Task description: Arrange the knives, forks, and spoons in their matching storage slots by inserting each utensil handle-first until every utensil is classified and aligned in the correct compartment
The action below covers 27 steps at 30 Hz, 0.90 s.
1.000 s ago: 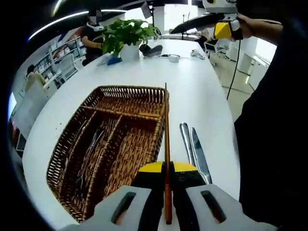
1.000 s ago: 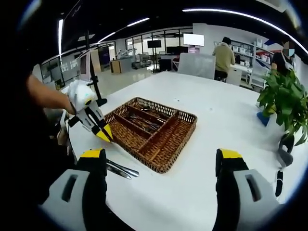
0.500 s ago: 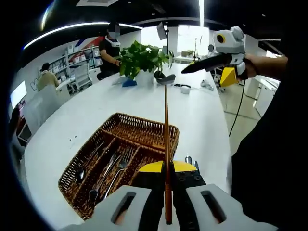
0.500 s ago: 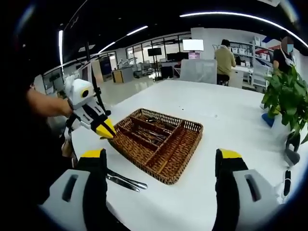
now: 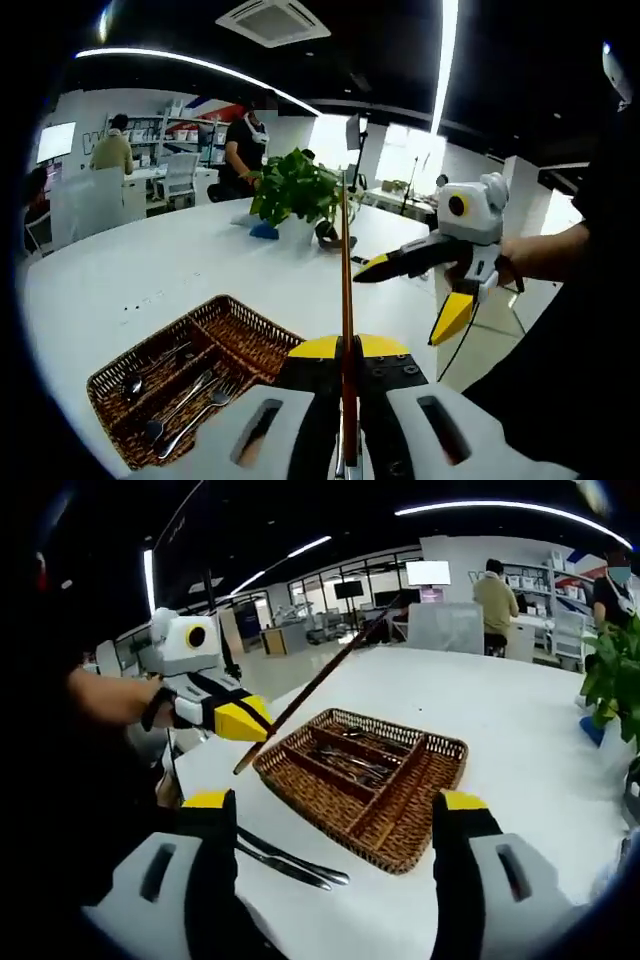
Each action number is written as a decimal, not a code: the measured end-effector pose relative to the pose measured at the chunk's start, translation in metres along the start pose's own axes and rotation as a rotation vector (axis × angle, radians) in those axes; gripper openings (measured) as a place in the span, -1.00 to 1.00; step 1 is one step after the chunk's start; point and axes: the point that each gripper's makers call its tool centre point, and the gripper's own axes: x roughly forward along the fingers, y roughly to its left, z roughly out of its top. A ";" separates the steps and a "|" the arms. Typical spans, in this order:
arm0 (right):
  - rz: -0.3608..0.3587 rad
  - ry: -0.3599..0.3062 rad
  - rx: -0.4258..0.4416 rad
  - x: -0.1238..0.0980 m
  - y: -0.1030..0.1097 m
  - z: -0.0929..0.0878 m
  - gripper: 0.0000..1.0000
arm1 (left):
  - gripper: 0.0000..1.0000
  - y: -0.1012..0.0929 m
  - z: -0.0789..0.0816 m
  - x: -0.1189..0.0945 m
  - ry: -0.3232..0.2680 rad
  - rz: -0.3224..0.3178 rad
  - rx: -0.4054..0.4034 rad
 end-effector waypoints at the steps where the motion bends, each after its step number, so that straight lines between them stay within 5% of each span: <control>1: 0.009 -0.003 -0.002 0.002 0.003 0.001 0.56 | -0.95 -0.001 0.001 0.001 -0.004 -0.004 -0.001; 9: 0.143 -0.009 0.055 0.025 0.035 0.006 0.25 | -0.95 -0.021 0.020 0.012 -0.056 -0.065 -0.027; 15: 0.201 -0.010 0.112 0.032 0.049 0.005 -0.04 | -0.95 -0.032 0.038 0.017 -0.148 -0.113 -0.109; 25: 0.260 0.031 0.118 0.030 0.062 0.002 -0.85 | -0.94 -0.023 0.036 0.013 -0.158 -0.080 -0.117; 27: 0.244 0.032 0.101 0.030 0.059 0.001 -0.86 | -0.94 -0.018 0.036 0.010 -0.163 -0.067 -0.126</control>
